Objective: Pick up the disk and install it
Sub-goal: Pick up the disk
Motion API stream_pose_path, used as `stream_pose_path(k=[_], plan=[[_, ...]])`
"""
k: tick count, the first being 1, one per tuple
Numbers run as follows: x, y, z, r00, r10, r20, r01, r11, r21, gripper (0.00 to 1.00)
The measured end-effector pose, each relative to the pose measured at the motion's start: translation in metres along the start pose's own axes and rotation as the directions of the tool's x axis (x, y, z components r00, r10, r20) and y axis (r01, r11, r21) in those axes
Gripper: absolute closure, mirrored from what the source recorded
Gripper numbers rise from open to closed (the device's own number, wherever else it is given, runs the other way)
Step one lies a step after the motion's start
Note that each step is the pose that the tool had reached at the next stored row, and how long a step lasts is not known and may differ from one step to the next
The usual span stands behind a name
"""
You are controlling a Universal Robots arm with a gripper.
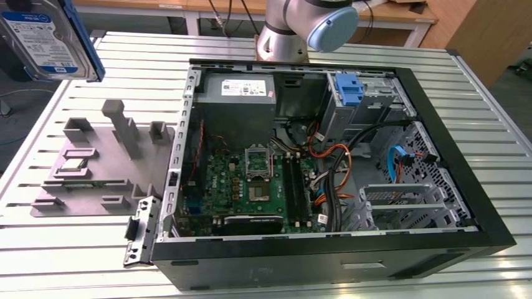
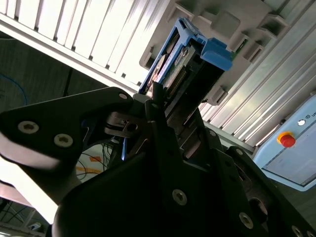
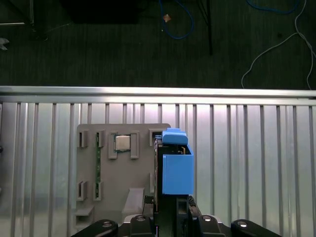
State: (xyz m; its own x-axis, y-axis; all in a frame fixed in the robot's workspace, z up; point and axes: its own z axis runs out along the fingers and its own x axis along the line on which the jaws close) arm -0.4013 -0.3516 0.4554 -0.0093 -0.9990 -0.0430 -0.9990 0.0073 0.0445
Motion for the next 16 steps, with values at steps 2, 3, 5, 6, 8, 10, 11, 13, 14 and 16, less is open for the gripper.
stream_pose_path(k=[2,3,5,6,8,10,11,13,14,16], plan=[[-0.0001,0.0,-0.0012,1.0,0.0,0.0,0.0,1.0,0.0,0.65],[-0.0001,0.0,-0.0019,1.0,0.0,-0.0001,0.0,1.0,-0.0001,0.65],[-0.0002,0.0001,-0.0035,1.0,0.0,0.0,0.0,1.0,0.0,0.65],[-0.0002,0.0002,-0.0044,1.0,0.0,0.0,0.0,1.0,0.0,0.65],[-0.0003,0.0002,-0.0065,1.0,0.0,0.0,0.0,1.0,0.0,0.65],[-0.0004,0.0003,-0.0089,1.0,0.0,0.0,0.0,1.0,0.0001,0.65],[-0.0005,0.0004,-0.0102,1.0,0.0,0.0,0.0,1.0,0.0,0.65],[-0.0006,0.0005,-0.0127,1.0,0.0,0.0,0.0,1.0,0.0,0.65],[-0.0006,0.0006,-0.014,1.0,0.0,0.0,0.0,1.0,0.0,0.65],[-0.0007,0.0006,-0.0156,1.0,0.0,0.0,0.0,1.0,-0.0001,0.65]])
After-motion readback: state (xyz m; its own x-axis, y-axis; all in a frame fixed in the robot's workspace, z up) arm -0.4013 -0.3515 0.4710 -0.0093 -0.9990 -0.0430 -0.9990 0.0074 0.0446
